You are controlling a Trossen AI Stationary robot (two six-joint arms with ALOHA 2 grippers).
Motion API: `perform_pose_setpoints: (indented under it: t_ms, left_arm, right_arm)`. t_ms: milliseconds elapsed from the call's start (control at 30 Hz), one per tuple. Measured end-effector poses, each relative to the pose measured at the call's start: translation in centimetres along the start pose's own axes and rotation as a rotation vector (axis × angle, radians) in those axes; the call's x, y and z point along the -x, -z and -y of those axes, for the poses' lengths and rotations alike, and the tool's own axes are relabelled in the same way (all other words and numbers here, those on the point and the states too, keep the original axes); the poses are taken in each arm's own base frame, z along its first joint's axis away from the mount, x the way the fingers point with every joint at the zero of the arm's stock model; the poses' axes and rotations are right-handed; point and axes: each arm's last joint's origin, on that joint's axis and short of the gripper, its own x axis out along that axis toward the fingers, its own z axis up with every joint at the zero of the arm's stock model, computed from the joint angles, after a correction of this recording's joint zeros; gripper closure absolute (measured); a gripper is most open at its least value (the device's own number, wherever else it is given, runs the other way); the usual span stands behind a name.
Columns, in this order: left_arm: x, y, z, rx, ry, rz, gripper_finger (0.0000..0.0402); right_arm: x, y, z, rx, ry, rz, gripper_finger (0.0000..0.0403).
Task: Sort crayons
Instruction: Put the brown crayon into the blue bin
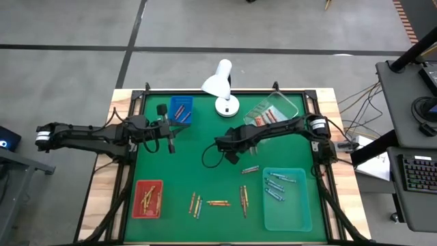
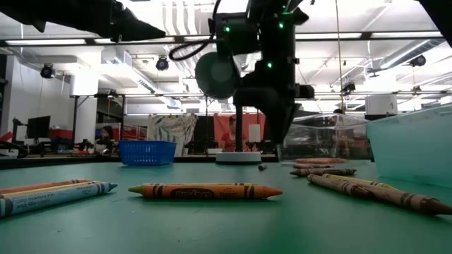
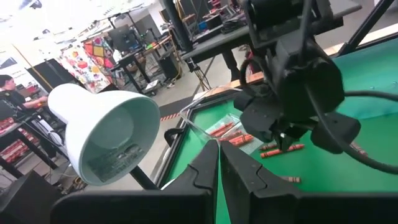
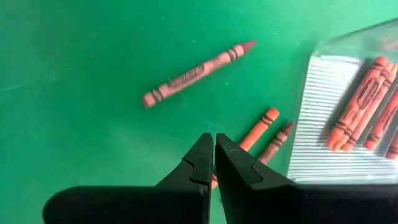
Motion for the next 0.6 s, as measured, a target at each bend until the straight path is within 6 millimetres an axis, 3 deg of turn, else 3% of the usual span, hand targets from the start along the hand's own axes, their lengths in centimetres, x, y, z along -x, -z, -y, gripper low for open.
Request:
perform_pose_setpoints:
  t_ms: [133, 300, 600]
  left_arm:
    - [-0.1, 0.3, 0.1, 0.019, 0.009, -0.019, 0.0402]
    - [-0.7, 0.7, 0.5, 0.163, 0.019, -0.047, 0.0401]
    - [-4.7, 2.6, 3.1, 0.421, 0.111, -0.119, 0.0358]
  right_arm:
    - [1.5, -0.5, 0.2, 0.145, -0.014, -0.025, 0.0394]
    - [3.2, -0.7, 0.5, 0.336, -0.024, -0.008, 0.0394]
    - [6.8, 1.5, 3.4, 0.379, -0.023, 0.227, 0.0394]
